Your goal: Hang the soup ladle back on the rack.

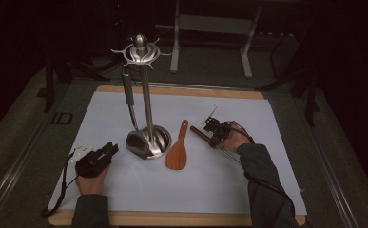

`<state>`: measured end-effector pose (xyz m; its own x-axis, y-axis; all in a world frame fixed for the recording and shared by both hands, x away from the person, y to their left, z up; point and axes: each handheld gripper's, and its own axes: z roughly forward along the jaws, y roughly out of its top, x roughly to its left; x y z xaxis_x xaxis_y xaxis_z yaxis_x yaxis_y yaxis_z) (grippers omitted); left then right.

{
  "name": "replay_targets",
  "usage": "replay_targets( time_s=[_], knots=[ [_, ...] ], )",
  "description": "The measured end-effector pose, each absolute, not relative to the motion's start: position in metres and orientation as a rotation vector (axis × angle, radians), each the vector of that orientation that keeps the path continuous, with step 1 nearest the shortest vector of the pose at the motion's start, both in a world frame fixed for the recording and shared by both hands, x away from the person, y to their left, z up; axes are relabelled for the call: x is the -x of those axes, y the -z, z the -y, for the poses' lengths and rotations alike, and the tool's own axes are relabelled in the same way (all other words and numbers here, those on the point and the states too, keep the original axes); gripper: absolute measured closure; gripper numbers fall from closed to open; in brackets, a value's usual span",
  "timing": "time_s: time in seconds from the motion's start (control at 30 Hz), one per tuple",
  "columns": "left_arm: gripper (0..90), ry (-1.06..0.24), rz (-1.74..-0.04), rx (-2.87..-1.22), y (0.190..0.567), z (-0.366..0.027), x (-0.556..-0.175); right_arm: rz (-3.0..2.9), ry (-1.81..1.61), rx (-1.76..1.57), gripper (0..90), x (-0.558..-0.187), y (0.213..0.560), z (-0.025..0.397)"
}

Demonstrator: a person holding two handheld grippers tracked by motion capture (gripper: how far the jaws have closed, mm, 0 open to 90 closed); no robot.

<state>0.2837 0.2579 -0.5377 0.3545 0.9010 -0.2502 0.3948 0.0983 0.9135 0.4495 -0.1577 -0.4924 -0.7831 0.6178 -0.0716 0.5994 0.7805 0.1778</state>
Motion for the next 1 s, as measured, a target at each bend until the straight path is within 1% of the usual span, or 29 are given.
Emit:
replay_targets(
  time_s=[0.37,1.0],
  knots=[
    [68.4,-0.569,-1.231,-1.499,0.538,-0.258,-0.284,-2.806,-0.465,-0.943,74.0,-0.436,0.466,0.166],
    [67.7,-0.570,-1.234,-1.498,0.538,-0.257,-0.284,-2.719,-0.797,-0.837,74.0,-0.414,0.428,0.159]
  ],
)
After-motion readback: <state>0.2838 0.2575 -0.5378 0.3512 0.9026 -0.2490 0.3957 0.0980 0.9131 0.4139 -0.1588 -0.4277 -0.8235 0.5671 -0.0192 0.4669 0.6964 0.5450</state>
